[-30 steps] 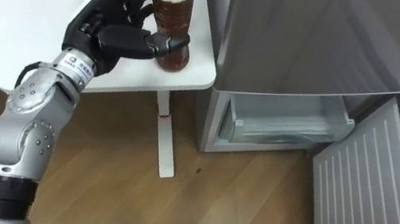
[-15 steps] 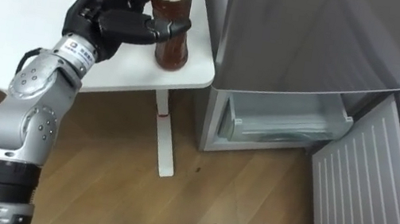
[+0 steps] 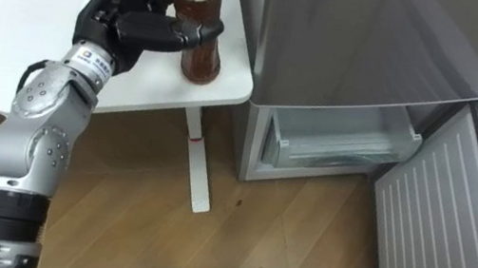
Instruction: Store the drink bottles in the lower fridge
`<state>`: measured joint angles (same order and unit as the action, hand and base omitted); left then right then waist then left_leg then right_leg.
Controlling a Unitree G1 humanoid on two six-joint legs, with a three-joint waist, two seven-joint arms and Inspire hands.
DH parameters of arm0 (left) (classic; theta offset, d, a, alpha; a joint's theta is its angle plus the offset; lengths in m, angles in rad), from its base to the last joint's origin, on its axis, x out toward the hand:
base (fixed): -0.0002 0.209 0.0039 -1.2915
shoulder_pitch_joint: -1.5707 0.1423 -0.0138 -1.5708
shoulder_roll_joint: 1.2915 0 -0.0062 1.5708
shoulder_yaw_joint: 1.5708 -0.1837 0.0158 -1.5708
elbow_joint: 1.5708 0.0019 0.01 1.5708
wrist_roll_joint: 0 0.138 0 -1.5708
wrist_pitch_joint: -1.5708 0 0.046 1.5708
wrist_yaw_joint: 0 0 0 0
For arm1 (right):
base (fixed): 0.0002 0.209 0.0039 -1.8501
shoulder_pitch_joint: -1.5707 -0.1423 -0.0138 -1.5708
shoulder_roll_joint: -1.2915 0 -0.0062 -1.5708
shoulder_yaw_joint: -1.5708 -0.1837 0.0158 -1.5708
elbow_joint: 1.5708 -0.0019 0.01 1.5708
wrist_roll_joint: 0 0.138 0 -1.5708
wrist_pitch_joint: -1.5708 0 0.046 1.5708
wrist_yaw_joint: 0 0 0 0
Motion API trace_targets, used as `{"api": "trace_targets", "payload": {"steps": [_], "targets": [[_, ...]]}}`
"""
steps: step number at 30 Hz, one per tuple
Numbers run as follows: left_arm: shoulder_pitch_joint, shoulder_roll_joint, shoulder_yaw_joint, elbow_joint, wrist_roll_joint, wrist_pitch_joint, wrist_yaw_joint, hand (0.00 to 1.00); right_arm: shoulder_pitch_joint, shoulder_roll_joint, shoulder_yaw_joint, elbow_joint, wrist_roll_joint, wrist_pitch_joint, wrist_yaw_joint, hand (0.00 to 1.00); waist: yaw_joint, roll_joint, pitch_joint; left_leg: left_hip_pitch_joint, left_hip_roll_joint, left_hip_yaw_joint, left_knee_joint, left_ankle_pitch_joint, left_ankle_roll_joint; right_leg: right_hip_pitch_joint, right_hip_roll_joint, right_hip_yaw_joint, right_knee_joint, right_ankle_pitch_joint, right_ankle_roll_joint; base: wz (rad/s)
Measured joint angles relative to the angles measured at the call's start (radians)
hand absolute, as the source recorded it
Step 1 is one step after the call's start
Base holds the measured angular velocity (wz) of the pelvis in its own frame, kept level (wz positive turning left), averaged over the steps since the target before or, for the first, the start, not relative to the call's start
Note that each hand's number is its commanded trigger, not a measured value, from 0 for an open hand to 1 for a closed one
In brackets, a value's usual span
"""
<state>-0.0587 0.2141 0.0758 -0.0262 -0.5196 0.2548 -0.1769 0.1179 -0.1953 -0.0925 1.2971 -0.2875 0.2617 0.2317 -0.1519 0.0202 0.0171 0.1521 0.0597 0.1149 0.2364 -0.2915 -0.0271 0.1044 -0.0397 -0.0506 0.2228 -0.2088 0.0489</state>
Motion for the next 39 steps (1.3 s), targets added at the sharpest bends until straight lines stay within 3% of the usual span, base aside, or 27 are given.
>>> {"api": "trace_targets", "payload": {"steps": [6, 11, 23, 28, 31, 32, 33, 39], "targets": [[-0.008, 0.001, 0.0, 0.019, 0.0, 0.0, 0.0, 0.0, 0.0, 0.0, 0.0, 0.0, 0.0, 0.0, -0.001, 0.0, -0.01, -0.003, 0.0024, 0.0, 0.0, 0.0, -0.001, 0.0, 0.0, -0.006, 0.003, 0.012, 0.0, 0.0, 0.0, -0.05], [-0.076, 0.002, 0.0, 0.091, 0.001, -0.002, 0.003, 0.0, 0.003, 0.001, 0.001, 0.001, -0.001, 0.0, 0.003, 0.0, -0.011, -0.006, 0.0038, -0.001, 0.0, 0.0, -0.001, 0.0, 0.0, -0.007, 0.003, 0.012, 0.001, 0.0, 0.0, 0.0], [-0.111, 0.003, 0.0, 0.142, 0.015, -0.004, 0.009, 0.0, 0.002, 0.002, 0.0, 0.014, -0.001, 0.001, 0.042, 0.0, -0.017, -0.002, -0.0001, -0.001, 0.0, 0.0, 0.0, 0.0, 0.0, -0.01, 0.005, 0.018, -0.001, 0.0, 0.0, 0.0], [-0.134, 0.004, -0.001, 0.142, 0.043, -0.004, 0.01, 0.0, 0.002, 0.001, -0.001, 0.014, -0.001, 0.001, 0.05, 0.0, -0.018, 0.009, -0.0071, 0.002, 0.0, 0.001, 0.0, 0.0, 0.0, -0.014, 0.005, 0.023, 0.004, 0.001, -0.001, -0.01], [-0.139, 0.005, -0.001, 0.142, 0.043, -0.004, 0.01, 0.0, 0.001, 0.001, -0.001, 0.014, -0.001, 0.001, 0.051, 0.0, -0.024, 0.013, -0.0071, 0.01, 0.0, 0.001, -0.002, 0.0, 0.0, -0.011, 0.006, 0.025, 0.008, 0.001, -0.001, -0.01], [-0.139, 0.007, -0.001, 0.143, 0.043, -0.004, 0.01, 0.66, 0.0, 0.001, -0.001, 0.015, -0.001, 0.001, 0.051, 0.0, -0.029, 0.012, -0.0059, 0.009, 0.0, 0.001, -0.002, 0.0, 0.0, -0.01, 0.006, 0.024, 0.009, 0.001, -0.001, 0.0], [-0.139, 0.01, -0.001, 0.146, 0.043, -0.004, 0.01, 1.0, -0.001, 0.001, -0.002, 0.015, -0.001, 0.001, 0.05, 0.0, -0.037, 0.012, -0.0052, 0.009, 0.0, 0.001, -0.002, 0.0, 0.0, -0.008, 0.006, 0.024, 0.009, 0.001, -0.001, 0.0], [-0.139, 0.017, -0.002, 0.148, 0.044, -0.004, 0.008, 1.0, 0.0, 0.001, -0.011, 0.016, -0.001, 0.001, 0.043, 0.0, -0.042, 0.015, 0.0, 0.006, 0.0, 0.011, -0.002, 0.0, 0.0, -0.018, 0.006, 0.033, 0.014, 0.0, 0.0, -0.02]]}}
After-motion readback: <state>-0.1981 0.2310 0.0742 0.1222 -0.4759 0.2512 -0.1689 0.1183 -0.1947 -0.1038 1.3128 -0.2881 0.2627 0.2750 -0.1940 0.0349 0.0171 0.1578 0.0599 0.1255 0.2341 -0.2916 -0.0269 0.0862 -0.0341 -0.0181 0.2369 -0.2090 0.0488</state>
